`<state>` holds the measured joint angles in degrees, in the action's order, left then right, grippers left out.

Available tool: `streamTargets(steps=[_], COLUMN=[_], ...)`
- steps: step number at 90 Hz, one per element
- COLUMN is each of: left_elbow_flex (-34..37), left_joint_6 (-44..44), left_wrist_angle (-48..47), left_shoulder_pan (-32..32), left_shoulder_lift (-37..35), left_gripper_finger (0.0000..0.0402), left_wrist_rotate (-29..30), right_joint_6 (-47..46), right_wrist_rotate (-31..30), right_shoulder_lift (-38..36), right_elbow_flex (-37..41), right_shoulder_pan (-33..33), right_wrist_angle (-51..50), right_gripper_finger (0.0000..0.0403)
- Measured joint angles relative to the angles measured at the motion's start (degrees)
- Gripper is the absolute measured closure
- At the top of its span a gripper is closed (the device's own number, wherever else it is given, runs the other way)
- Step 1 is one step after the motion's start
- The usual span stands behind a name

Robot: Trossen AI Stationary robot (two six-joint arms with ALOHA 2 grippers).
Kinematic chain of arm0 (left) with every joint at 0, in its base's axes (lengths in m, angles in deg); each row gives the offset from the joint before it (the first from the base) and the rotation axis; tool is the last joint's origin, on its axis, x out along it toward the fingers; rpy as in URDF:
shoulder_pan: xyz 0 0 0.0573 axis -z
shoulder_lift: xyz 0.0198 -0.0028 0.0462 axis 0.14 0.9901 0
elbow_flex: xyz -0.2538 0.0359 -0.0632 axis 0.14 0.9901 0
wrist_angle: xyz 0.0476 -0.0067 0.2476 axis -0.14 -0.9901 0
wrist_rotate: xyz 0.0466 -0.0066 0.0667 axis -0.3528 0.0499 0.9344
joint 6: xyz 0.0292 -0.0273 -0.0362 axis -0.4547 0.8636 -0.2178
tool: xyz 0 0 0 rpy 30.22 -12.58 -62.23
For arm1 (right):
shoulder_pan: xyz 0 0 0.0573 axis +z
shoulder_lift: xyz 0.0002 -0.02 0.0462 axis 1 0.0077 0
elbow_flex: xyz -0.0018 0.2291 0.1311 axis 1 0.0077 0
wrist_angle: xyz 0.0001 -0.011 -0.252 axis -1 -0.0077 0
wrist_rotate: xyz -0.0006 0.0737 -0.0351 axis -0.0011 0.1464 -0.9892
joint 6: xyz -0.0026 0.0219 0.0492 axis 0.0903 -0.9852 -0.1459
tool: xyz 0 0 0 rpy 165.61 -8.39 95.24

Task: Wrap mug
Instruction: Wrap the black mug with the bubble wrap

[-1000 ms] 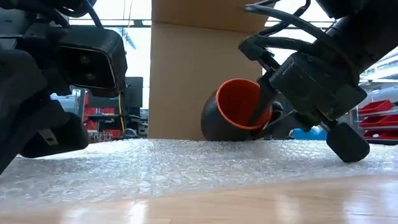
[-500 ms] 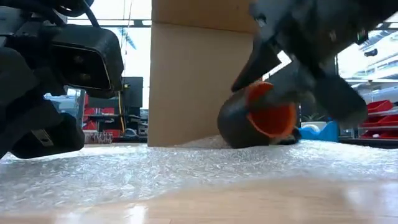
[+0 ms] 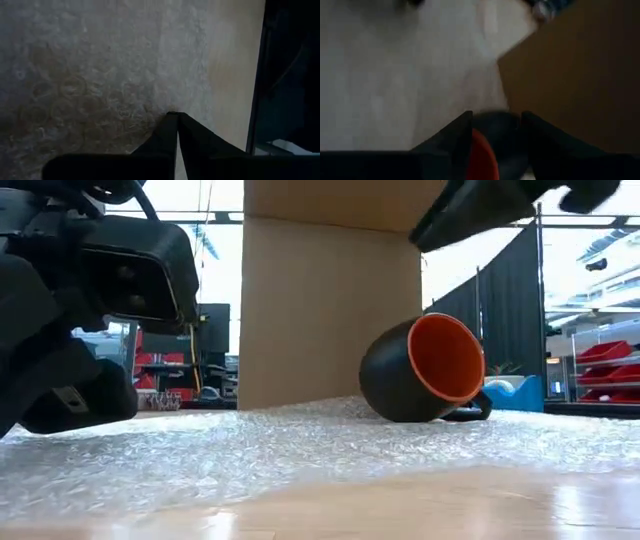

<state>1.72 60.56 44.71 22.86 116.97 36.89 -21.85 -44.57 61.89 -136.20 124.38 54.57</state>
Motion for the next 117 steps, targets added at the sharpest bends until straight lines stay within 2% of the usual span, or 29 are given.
streamTargets(steps=[10,20,34,53,59,70,83,100,117], left_elbow_flex=[0.0,0.0,0.0,0.0,0.0,0.0,0.0,-0.1,-0.1], left_joint_6=[-0.7,-0.6,-0.6,-1.7,-2.0,-2.1,-2.1,-2.1,-2.1], left_wrist_angle=[0.1,0.2,0.3,0.4,0.4,0.4,0.4,0.4,0.3], left_shoulder_pan=[-0.1,-0.1,-0.1,-0.1,-0.1,-0.1,-0.1,0.0,0.0], left_shoulder_lift=[0.0,0.0,0.0,-0.1,-0.1,-0.1,-0.1,-0.1,-0.1], left_gripper_finger=[0.0402,0.0402,0.0402,0.0402,0.0402,0.0402,0.0402,0.0402,0.0402], left_wrist_rotate=[0.5,1.5,2.1,3.6,4.0,4.2,4.3,4.5,4.7], right_joint_6=[-4.4,-6.3,-7.2,-6.1,-3.7,-2.1,-2.1,0.1,9.2], right_wrist_rotate=[2.1,3.6,-2.7,-9.5,-9.4,-5.9,-5.5,-7.4,-7.7], right_shoulder_lift=[3.3,7.2,10.2,10.4,10.4,10.4,10.4,10.3,10.4], right_elbow_flex=[0.0,0.1,0.1,0.1,0.1,0.1,0.1,0.1,-2.1], right_shoulder_pan=[-0.5,-0.6,-0.2,-1.9,-2.9,-5.7,-8.3,-8.9,-5.5], right_wrist_angle=[-6.3,-6.8,-6.7,-6.5,-6.1,-5.7,-5.6,-5.5,-4.5], right_gripper_finger=[0.0265,0.0262,0.0261,0.0261,0.0261,0.0266,0.0301,0.0389,0.0399])
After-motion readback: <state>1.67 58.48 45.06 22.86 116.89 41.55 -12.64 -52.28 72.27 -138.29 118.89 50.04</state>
